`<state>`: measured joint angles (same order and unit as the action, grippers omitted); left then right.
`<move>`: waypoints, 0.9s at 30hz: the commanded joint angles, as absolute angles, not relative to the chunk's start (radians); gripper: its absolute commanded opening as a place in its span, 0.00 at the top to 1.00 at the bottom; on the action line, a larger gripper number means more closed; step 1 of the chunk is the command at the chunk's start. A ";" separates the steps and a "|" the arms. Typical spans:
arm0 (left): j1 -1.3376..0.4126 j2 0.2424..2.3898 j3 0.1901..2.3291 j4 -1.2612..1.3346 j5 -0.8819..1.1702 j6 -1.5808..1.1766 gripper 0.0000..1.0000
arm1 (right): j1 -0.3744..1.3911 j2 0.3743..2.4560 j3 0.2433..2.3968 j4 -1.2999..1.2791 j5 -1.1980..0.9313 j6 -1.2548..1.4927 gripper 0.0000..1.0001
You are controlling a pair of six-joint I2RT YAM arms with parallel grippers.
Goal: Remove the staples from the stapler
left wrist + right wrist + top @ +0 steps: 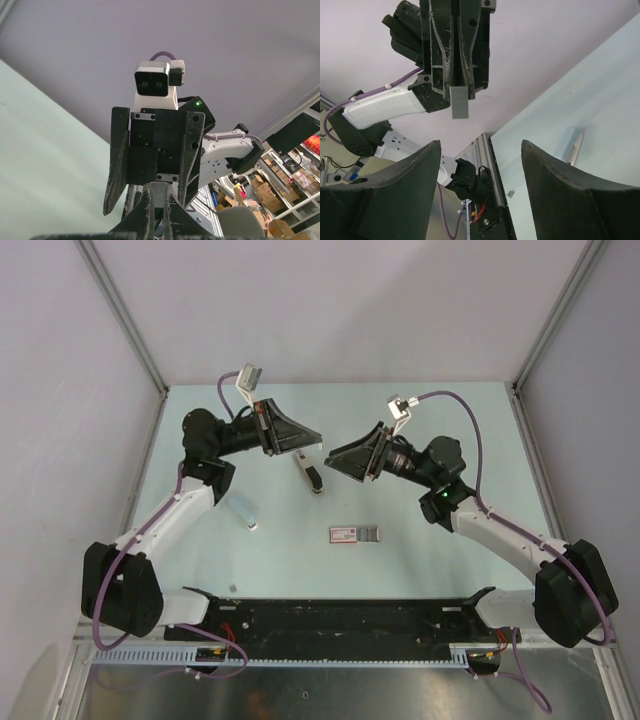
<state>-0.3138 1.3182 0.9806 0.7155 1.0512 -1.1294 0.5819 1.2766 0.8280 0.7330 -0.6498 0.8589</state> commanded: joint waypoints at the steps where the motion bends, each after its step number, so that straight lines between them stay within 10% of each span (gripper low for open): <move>1: -0.314 1.283 0.950 0.770 1.063 -1.140 1.00 | 0.594 1.280 0.883 0.811 -0.614 0.879 0.31; 27: -0.319 1.283 0.910 0.770 1.056 -1.097 1.00 | 0.626 1.383 0.887 0.985 -0.588 0.973 0.66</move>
<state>-0.3157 1.3125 0.9108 0.7334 1.0504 -1.1168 0.6155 1.3758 0.8440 0.9062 -0.6025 0.9577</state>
